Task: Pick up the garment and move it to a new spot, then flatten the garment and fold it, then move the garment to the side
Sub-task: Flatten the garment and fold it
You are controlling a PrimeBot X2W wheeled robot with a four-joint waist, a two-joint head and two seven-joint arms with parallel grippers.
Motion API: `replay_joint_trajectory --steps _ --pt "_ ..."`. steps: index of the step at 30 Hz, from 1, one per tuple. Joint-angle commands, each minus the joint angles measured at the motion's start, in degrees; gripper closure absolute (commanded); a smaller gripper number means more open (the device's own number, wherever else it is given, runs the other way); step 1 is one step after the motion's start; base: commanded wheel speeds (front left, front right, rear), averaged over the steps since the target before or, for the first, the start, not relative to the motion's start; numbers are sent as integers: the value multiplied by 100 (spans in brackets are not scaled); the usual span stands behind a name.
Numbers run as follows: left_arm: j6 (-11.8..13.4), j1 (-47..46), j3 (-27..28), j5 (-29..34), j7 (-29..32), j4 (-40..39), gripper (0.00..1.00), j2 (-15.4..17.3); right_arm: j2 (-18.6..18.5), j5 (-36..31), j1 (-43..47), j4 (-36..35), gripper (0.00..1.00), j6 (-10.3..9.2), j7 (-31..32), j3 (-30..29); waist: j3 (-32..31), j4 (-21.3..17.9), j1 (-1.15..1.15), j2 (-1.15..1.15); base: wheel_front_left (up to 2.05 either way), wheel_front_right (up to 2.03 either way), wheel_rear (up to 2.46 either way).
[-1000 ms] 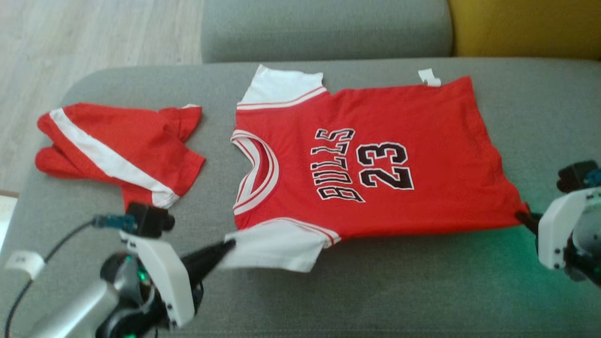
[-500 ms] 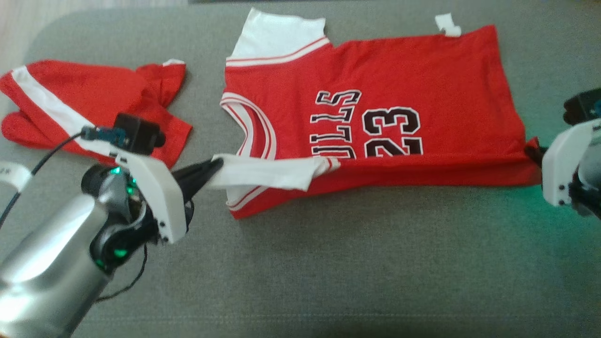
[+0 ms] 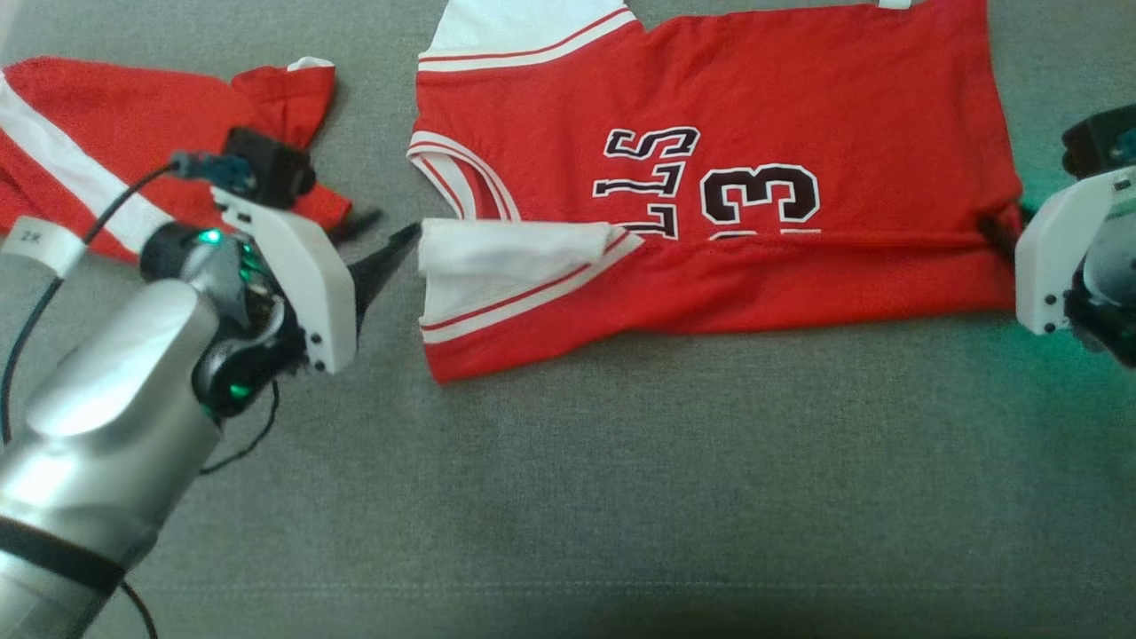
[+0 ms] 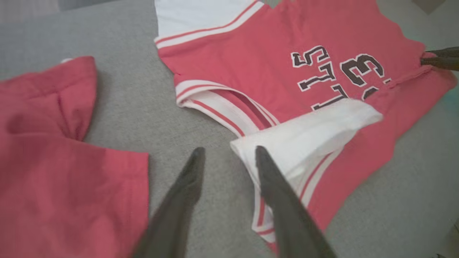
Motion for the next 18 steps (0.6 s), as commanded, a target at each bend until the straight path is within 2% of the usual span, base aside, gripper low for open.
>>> replay_joint_trajectory --steps 1,8,13,16,18 --pt "4 -345 229 46 -82 -70 0 201 -112 -96 -107 -65 0 -4 -98 -44 -2 -2 0 0 0 0 0" --pt "186 -496 591 249 -1517 487 0 -202 278 -578 -316 356 0 -4 -1598 -558 -137 -38 0 0 0 0 0" --pt "504 -242 1038 110 -2600 608 0 -511 620 -716 -92 415 0 -4 -2827 -921 -405 -77 0 0 0 0 0" --pt "759 114 1509 -107 -2903 515 0 -814 801 -858 161 399 0 -4 -3523 -1123 -638 -77 0 0 0 0 0" --pt "883 416 1816 -69 -2948 309 0 -1008 953 -921 363 399 0 -4 -3757 -1341 -770 -82 0 0 0 0 0"
